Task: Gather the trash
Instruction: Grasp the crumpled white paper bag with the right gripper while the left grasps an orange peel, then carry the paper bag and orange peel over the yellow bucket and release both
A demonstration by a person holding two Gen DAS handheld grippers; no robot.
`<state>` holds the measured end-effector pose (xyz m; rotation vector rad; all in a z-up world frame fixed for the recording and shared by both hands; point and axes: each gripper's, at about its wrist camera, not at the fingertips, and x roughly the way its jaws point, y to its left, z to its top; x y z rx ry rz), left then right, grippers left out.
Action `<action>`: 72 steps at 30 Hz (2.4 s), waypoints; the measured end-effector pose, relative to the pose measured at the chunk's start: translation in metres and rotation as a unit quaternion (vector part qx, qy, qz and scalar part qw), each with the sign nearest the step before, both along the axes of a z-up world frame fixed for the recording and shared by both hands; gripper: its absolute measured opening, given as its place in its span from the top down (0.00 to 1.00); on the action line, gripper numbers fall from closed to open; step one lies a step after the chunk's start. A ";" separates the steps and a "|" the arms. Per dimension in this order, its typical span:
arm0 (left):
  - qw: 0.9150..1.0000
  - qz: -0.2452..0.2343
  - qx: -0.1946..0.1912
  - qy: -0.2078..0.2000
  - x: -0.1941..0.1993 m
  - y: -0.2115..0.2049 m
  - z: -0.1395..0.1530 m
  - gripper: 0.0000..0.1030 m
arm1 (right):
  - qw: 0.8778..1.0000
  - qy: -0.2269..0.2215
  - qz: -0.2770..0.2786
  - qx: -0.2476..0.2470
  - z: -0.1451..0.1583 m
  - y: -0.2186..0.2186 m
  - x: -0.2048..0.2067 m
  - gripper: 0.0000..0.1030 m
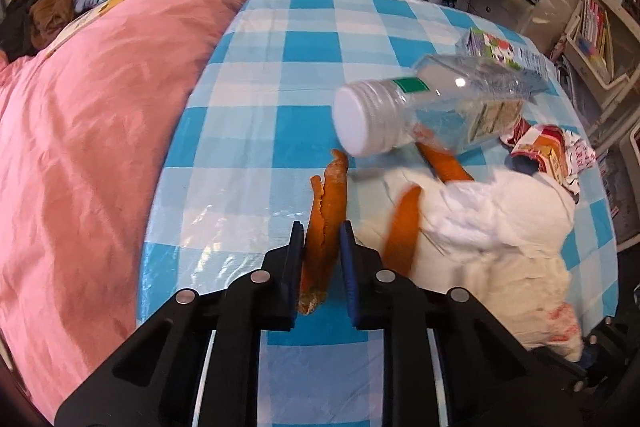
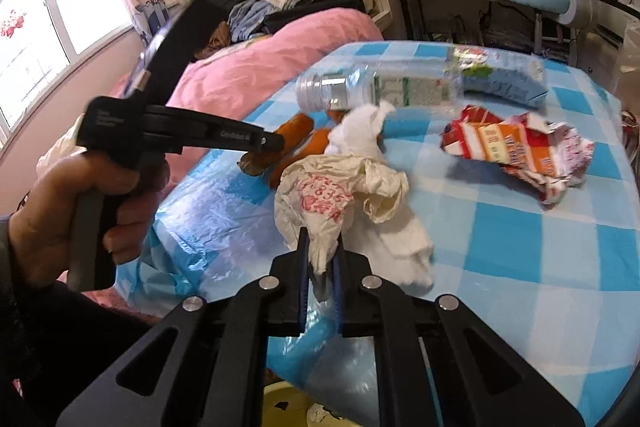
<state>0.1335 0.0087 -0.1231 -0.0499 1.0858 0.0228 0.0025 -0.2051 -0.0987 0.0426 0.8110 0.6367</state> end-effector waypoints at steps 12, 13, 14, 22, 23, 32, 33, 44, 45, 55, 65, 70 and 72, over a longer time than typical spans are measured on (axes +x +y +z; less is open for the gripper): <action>0.999 0.012 -0.045 -0.003 0.000 0.010 0.007 0.88 | 0.999 0.028 -0.018 0.018 0.003 -0.020 0.004 0.90; 0.999 0.011 -0.041 -0.005 0.000 0.009 0.007 0.88 | 1.000 0.018 -0.018 -0.002 0.004 -0.017 0.003 0.90; 0.999 0.010 -0.039 -0.005 0.000 0.008 0.008 0.88 | 1.000 0.022 -0.017 0.008 0.003 -0.021 0.004 0.90; 0.996 0.012 -0.080 -0.022 -0.006 0.014 0.021 0.89 | 0.994 -0.041 -0.026 0.098 0.035 -0.048 -0.005 0.90; 0.996 0.014 -0.088 -0.023 -0.007 0.016 0.022 0.90 | 0.993 -0.044 -0.032 0.103 0.037 -0.052 -0.005 0.90; 0.997 0.007 -0.071 0.000 -0.003 0.006 0.009 0.65 | 0.995 -0.007 -0.054 0.089 0.027 -0.062 -0.004 0.74; 0.999 0.007 -0.048 -0.002 -0.001 0.000 0.007 0.58 | 0.996 0.005 -0.053 0.076 0.020 -0.058 -0.002 0.62; 1.000 0.011 0.006 0.014 0.014 -0.013 -0.017 0.67 | 0.997 -0.013 -0.041 -0.058 -0.013 -0.025 -0.001 0.77; 1.000 0.003 0.004 0.014 0.014 -0.014 -0.016 0.80 | 0.998 -0.006 -0.040 -0.054 -0.015 -0.027 0.001 0.79; 0.998 0.022 -0.051 -0.038 -0.007 0.000 0.024 0.82 | 0.993 -0.036 -0.066 0.096 0.021 -0.067 -0.012 0.84; 0.990 0.020 -0.094 -0.100 -0.054 0.001 0.058 0.82 | 0.990 -0.057 -0.047 0.121 0.039 -0.066 -0.031 0.84; 0.988 0.023 -0.109 -0.110 -0.079 -0.002 0.061 0.82 | 0.993 -0.056 -0.026 0.105 0.038 -0.061 -0.052 0.84; 0.987 0.020 -0.111 -0.111 -0.089 -0.006 0.060 0.82 | 0.994 -0.052 -0.017 0.097 0.037 -0.059 -0.061 0.84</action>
